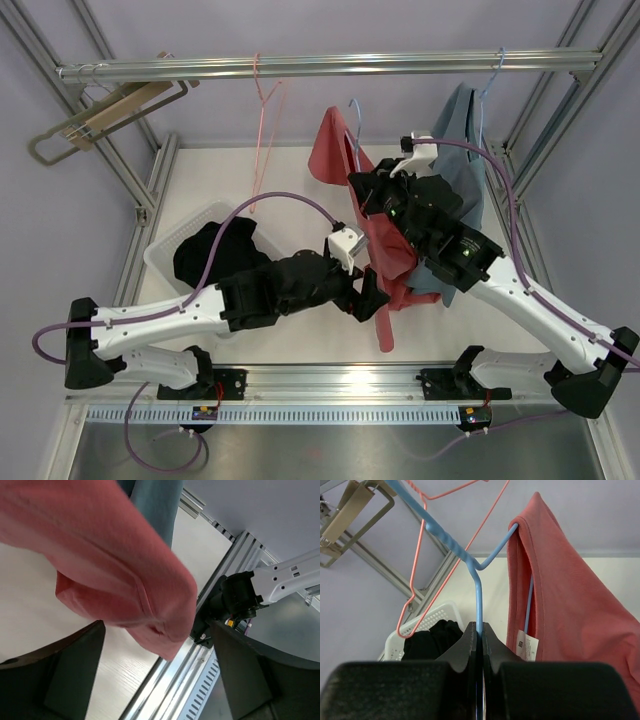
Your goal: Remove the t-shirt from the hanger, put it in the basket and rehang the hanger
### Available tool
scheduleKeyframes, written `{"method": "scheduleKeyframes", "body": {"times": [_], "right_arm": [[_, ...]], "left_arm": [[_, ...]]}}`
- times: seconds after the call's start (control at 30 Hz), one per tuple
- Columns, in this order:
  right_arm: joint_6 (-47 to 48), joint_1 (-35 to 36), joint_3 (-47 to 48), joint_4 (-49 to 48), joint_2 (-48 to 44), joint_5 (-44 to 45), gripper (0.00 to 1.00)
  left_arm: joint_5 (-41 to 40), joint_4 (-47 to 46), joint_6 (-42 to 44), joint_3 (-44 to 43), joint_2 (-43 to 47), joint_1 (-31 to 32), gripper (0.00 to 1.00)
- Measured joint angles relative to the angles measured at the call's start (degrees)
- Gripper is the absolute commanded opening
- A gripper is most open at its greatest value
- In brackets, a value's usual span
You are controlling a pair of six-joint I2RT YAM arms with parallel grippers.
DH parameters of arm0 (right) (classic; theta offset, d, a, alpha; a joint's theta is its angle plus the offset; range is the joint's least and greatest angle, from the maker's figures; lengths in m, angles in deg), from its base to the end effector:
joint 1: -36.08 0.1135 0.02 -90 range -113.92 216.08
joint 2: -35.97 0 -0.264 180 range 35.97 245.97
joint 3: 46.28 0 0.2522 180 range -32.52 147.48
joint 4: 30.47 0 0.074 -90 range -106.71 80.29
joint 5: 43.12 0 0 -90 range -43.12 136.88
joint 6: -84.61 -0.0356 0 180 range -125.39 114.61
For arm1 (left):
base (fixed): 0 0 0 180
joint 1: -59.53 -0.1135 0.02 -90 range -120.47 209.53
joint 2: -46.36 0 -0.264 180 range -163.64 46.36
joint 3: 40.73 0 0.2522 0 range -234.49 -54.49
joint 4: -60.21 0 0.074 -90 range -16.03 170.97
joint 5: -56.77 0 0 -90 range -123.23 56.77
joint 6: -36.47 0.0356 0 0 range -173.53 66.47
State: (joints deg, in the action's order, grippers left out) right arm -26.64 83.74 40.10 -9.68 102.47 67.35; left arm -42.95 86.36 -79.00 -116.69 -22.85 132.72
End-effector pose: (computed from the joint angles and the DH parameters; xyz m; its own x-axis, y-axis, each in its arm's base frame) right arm 0.1838 0.1832 0.4397 -0.1756 0.3114 -0.9339 -0.4220 0.8332 0.3572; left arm 0.0866 -0.2660 0.3537 -0.4727 0.0989 -0.8757 0.7689 0.5317 -0.3550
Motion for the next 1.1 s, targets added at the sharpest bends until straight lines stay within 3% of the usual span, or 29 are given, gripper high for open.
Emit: {"method": "scheduleKeyframes", "body": {"times": [0.03,0.07,0.17,0.2,0.3,0.57,0.9,1.1], "right_arm": [[0.0,0.4,0.0,0.0,0.0,0.0,0.00],[0.0,0.7,0.0,0.0,0.0,0.0,0.00],[0.1,1.4,0.0,-0.1,-0.1,0.0,0.00],[0.1,1.4,0.0,-0.2,-0.2,0.0,0.00],[0.5,1.4,0.0,-0.3,-1.1,0.0,0.00],[3.1,1.5,2.0,-3.1,-0.2,1.3,0.00],[7.0,1.6,17.1,-5.6,12.6,2.4,0.00],[5.7,1.6,14.1,-2.8,6.4,-2.3,0.00]], "left_arm": [[0.0,-0.4,0.0,-0.2,-0.3,0.0,0.71],[0.0,-0.8,-0.1,-0.4,-0.6,0.0,0.55],[-0.2,-2.0,0.1,-0.5,-1.4,0.1,0.35],[-0.2,-2.2,0.1,-0.5,-1.7,0.2,0.22],[-0.7,-2.7,-0.1,-0.6,-2.2,0.6,0.00],[-1.3,-3.7,-0.1,0.0,-2.1,5.2,0.00],[-2.4,-6.5,-3.5,10.1,-0.2,9.2,0.00],[-6.8,-3.9,-3.7,12.0,2.8,10.3,0.00]]}}
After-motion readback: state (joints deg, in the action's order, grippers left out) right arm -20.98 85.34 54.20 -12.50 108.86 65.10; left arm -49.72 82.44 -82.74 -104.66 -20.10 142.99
